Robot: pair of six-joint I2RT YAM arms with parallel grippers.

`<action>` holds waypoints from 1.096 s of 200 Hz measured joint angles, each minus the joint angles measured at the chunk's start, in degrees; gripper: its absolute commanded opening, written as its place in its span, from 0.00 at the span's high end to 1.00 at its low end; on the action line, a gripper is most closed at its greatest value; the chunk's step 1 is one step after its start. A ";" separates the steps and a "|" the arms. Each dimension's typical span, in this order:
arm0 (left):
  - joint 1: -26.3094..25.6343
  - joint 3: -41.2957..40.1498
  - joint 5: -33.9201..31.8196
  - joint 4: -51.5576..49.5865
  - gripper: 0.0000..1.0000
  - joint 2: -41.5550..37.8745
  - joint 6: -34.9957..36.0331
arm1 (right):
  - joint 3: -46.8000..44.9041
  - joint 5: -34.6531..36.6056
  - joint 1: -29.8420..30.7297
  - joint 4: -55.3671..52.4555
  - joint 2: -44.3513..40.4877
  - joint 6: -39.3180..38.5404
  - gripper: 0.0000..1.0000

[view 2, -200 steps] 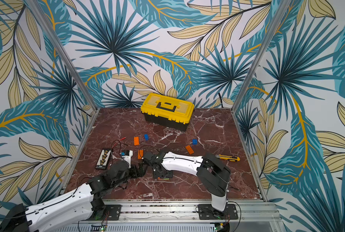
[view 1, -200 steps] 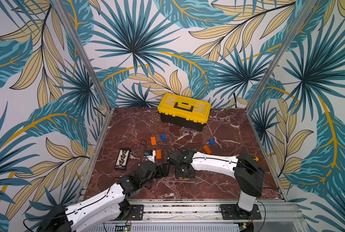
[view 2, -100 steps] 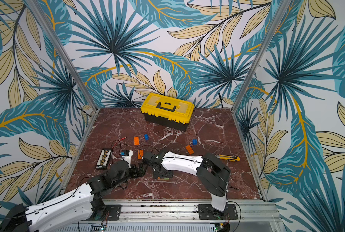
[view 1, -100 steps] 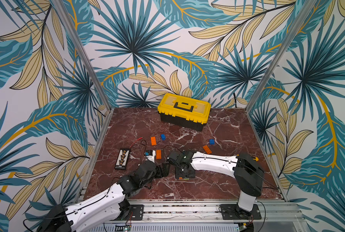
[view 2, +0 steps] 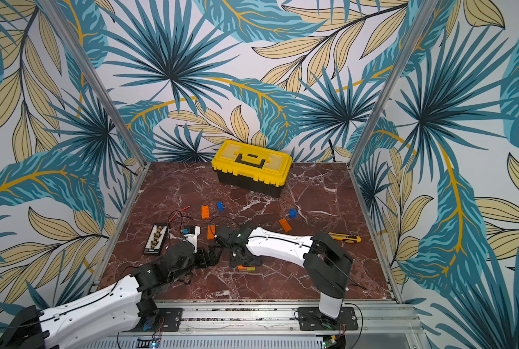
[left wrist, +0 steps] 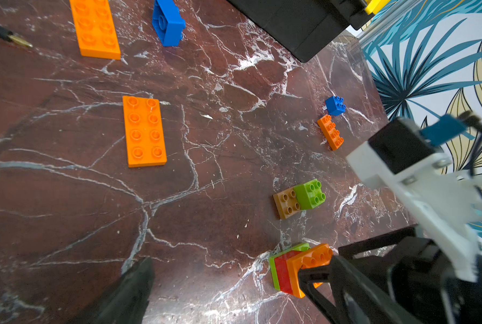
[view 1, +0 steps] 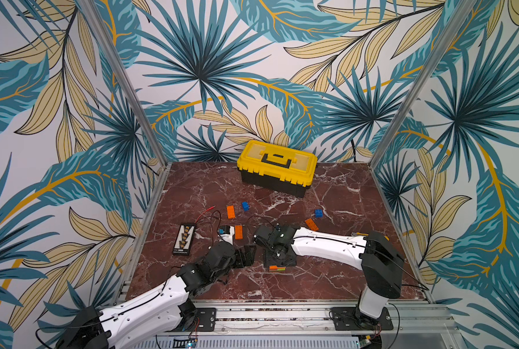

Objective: Assemble the number 5 with lego
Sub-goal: Assemble the lego brick with the lego brick.

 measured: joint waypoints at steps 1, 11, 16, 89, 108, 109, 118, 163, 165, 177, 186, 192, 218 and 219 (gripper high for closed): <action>0.00 0.00 0.00 0.00 0.00 0.02 -0.02 | -0.09 0.04 0.00 0.02 -0.15 0.02 0.24; 0.00 0.00 0.07 0.02 0.00 0.13 0.00 | -1.16 0.35 -0.02 0.70 -1.75 0.20 0.25; 0.00 0.00 0.09 0.02 0.00 0.20 0.00 | -1.73 0.52 -0.09 0.90 -2.40 0.35 0.25; 0.00 0.00 0.44 0.46 0.00 0.98 0.00 | -4.50 0.72 -0.74 2.05 -2.23 1.01 0.29; 0.00 0.00 0.46 0.46 0.00 1.03 0.00 | -4.50 0.72 -0.76 2.58 -1.66 0.98 0.29; 0.00 0.00 0.46 0.46 0.00 1.03 0.00 | -4.50 0.72 -0.76 2.60 -1.66 1.01 0.29; 0.00 0.00 0.46 0.46 0.00 1.03 0.00 | -4.50 0.74 -0.76 2.69 -1.66 1.01 0.29; 0.00 0.00 0.46 0.46 0.00 1.03 0.00 | -4.50 0.76 -0.76 2.69 -1.49 1.01 0.29; 0.00 0.00 0.46 0.46 0.00 1.03 0.00 | -4.50 0.76 -0.76 2.69 -1.49 1.01 0.29; 0.00 0.00 0.46 0.46 0.00 1.03 0.00 | -4.50 0.76 -0.76 2.67 -1.42 1.01 0.29; 0.00 0.00 0.46 0.48 0.00 1.07 0.00 | -4.46 0.76 -0.76 2.62 -1.33 0.98 0.29; 0.00 0.00 0.46 0.48 0.00 1.09 0.00 | -4.46 0.76 -0.76 2.60 -1.18 0.96 0.29; 0.00 0.00 0.44 0.48 0.00 1.14 0.00 | -4.44 0.44 -0.96 3.23 -0.28 0.96 0.29; 0.00 0.00 0.44 0.48 0.00 1.14 0.00 | -4.46 0.44 -0.96 3.26 -0.28 0.96 0.29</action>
